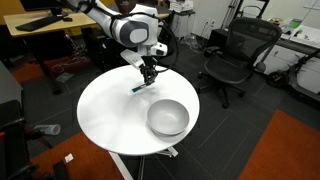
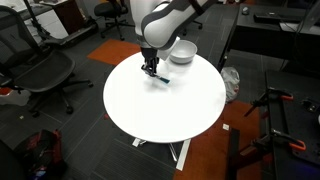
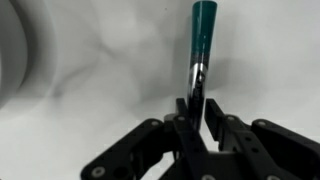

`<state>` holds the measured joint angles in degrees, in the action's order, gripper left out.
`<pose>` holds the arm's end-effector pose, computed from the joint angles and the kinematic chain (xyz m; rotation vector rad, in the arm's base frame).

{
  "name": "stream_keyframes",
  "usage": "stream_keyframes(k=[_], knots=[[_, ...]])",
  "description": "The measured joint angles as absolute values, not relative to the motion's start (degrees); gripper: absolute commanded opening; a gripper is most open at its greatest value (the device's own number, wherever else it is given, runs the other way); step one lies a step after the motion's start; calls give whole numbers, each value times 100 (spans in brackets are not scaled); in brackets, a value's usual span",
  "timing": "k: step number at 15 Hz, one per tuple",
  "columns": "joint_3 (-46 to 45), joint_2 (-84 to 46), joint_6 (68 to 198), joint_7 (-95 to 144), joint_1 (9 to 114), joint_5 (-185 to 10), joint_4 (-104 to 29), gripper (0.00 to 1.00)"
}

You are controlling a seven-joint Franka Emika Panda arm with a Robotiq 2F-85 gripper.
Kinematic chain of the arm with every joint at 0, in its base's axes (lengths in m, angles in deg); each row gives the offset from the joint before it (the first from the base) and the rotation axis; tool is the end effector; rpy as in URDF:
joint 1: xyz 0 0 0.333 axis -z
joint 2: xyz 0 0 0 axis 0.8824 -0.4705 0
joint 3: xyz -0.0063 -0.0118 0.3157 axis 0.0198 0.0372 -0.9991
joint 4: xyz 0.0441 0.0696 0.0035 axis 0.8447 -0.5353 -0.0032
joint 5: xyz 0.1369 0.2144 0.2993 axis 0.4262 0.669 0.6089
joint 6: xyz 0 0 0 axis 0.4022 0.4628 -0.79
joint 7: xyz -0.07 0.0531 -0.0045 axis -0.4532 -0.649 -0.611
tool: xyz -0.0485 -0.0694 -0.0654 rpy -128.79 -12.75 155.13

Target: Pick the marker from the bowl and put it on the table

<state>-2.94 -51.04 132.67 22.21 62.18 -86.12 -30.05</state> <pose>0.7164 -0.0175 0.1699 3.1038 -0.0642 0.0284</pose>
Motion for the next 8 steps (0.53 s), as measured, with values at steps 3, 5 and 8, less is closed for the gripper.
stream_keyframes(k=[3,5,8], knots=[[-294,-5145,13276,2221,6215,-8612,-2939,79],[-294,-5145,13283,2221,6214,-8612,-2886,95],[-293,-5078,13294,2221,6214,-8612,-2829,100]])
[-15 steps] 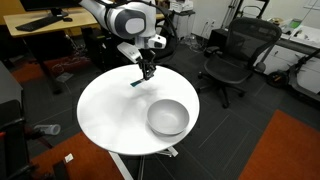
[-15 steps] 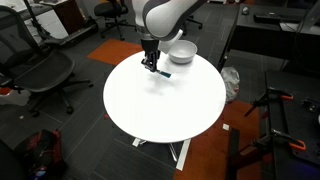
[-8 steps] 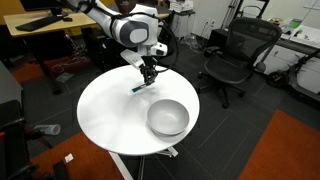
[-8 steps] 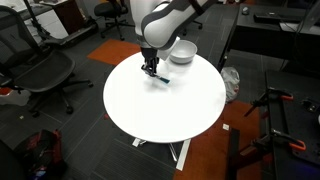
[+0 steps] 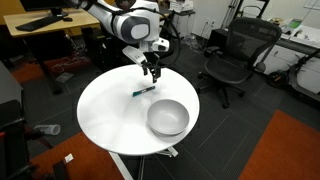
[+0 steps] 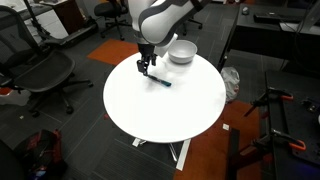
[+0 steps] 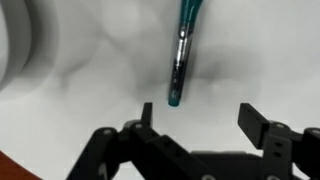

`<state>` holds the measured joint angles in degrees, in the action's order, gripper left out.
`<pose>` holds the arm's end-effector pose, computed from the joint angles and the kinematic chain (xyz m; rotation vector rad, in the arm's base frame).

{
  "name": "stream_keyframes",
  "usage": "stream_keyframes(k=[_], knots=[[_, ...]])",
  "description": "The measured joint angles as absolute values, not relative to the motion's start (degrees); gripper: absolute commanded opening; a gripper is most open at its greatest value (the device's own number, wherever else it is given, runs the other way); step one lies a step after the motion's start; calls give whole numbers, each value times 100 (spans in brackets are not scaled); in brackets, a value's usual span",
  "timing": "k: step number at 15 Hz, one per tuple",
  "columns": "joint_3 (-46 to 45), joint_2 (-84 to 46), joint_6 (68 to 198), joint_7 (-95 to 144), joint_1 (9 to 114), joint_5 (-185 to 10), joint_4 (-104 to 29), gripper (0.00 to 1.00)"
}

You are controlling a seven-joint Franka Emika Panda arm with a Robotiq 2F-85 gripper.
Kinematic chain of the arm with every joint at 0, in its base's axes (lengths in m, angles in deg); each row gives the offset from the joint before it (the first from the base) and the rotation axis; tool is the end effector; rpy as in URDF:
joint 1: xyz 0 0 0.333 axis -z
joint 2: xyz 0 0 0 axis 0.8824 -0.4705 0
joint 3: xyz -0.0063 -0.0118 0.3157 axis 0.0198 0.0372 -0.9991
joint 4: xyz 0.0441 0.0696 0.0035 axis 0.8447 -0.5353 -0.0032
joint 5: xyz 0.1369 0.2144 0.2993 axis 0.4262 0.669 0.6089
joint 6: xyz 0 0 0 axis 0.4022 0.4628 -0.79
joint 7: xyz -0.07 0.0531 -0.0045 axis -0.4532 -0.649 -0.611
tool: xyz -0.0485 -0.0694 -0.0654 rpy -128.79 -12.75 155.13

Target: Pick the marker from the bowl and put it on the table

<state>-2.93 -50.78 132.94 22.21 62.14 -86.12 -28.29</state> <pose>0.7269 -0.0171 0.1868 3.1027 -0.0633 0.0905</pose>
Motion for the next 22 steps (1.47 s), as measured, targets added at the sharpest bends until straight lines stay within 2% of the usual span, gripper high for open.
stream_keyframes(k=[8,22], knots=[[-239,-4254,13090,2237,6212,-8614,-3001,100],[-165,-2118,12039,2240,6194,-8670,-4225,100]])
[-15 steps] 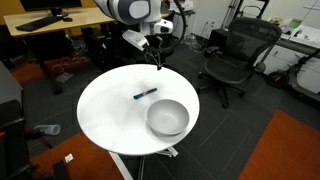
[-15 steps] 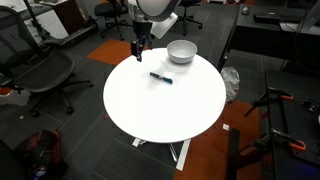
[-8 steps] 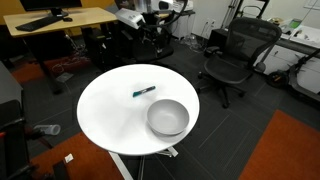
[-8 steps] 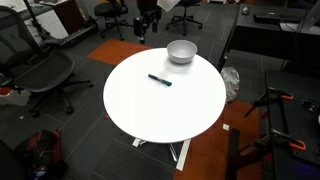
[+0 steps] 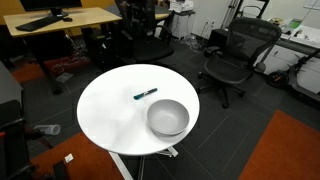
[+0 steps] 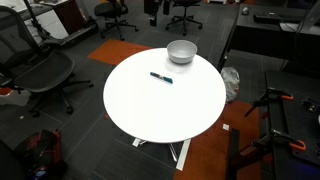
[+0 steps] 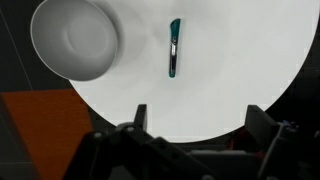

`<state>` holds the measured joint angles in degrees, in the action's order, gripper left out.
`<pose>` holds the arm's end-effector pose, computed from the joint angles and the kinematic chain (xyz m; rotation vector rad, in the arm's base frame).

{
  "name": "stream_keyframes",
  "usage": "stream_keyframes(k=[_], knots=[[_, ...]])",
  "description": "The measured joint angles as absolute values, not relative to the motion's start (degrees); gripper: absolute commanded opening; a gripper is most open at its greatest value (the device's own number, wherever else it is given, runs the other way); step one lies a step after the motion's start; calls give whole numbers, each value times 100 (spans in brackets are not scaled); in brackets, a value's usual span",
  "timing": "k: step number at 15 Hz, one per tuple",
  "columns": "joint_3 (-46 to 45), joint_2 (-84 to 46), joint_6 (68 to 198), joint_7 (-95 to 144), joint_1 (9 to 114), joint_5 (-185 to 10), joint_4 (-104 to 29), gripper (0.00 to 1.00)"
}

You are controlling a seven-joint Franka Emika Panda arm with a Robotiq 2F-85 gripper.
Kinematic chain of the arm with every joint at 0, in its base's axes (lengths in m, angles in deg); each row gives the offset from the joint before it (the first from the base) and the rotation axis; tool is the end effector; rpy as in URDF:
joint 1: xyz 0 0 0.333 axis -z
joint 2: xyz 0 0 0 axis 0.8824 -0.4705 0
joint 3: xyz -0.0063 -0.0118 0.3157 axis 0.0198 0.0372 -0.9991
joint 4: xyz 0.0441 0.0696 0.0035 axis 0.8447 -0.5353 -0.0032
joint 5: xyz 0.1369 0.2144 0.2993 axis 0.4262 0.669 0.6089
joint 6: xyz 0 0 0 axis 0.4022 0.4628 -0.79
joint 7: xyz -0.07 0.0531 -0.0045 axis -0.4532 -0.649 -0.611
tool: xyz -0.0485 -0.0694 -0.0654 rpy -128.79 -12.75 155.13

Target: Pick the marker from the bowl and put it on the table

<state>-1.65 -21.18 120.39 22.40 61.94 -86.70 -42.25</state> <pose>0.6599 -0.0293 0.4159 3.0877 -0.1059 0.1733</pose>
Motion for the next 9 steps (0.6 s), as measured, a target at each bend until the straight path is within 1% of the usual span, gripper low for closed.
stream_keyframes(k=[4,9], knots=[[-166,-1738,11922,2226,6195,-8680,-4476,100],[-167,-1800,11925,2226,6199,-8680,-4476,100]])
